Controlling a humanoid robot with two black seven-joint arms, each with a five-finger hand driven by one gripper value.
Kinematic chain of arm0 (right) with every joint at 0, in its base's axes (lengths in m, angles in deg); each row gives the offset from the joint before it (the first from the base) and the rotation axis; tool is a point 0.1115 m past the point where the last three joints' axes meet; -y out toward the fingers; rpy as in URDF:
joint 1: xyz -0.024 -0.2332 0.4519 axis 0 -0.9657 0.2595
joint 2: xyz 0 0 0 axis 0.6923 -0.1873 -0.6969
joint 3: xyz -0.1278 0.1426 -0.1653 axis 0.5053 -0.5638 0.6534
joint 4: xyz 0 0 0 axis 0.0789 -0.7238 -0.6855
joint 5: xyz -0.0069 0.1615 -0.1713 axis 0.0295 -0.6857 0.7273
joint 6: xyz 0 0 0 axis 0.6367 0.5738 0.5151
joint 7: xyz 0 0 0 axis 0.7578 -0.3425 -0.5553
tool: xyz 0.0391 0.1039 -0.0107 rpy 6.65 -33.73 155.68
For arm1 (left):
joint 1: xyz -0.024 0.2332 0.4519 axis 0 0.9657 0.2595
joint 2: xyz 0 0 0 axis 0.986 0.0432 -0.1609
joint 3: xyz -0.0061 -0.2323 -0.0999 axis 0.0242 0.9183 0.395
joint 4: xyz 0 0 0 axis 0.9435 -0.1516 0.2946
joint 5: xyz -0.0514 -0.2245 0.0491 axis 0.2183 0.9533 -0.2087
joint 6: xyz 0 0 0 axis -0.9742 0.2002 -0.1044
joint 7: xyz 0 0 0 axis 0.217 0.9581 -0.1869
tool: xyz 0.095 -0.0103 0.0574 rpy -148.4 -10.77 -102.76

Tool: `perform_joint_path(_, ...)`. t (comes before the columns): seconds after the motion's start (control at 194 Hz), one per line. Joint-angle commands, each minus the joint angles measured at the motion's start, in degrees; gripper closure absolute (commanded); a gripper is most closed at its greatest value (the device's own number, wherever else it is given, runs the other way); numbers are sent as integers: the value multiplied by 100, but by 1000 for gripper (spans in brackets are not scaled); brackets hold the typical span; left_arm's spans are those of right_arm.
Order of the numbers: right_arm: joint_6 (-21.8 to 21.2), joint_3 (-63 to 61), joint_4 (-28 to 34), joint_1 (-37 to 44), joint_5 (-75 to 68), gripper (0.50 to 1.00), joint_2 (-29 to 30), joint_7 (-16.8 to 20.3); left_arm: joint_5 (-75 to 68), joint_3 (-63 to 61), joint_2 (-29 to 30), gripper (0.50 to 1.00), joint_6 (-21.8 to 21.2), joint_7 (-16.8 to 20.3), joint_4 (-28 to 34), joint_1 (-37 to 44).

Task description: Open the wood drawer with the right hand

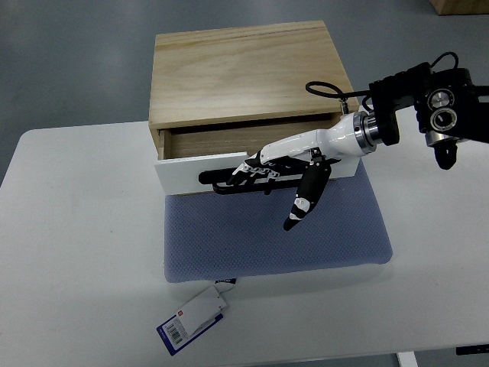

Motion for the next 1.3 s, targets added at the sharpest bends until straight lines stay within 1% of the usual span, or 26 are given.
perform_joint_path(0.0, -14, -9, -1, -16, 6, 564, -12, 2, 0, 0, 0, 500, 0, -1, 4, 0)
perform_joint_path(0.48, 4, -255, -1, -52, 24, 564, 23, 2, 0, 0, 0, 500, 0, -1, 4, 0)
perform_joint_path(0.883, -93, -466, -1, -157, 24, 564, 14, -7, 0, 0, 0, 500, 0, -1, 4, 0)
perform_joint_path(0.981, -269, -518, -1, -148, -3, 564, -21, -7, 0, 0, 0, 500, 0, -1, 4, 0)
perform_joint_path(1.037, -473, -667, -1, -140, -11, 564, -38, -7, 0, 0, 0, 500, 0, -1, -4, 0)
perform_joint_path(1.068, -473, -756, -1, -139, -20, 564, -38, -7, 0, 0, 0, 500, 0, -1, 4, 0)
perform_joint_path(1.295, -473, -1450, -9, -139, -758, 562, -513, 46, 0, 0, 0, 500, 0, -1, 4, 0)
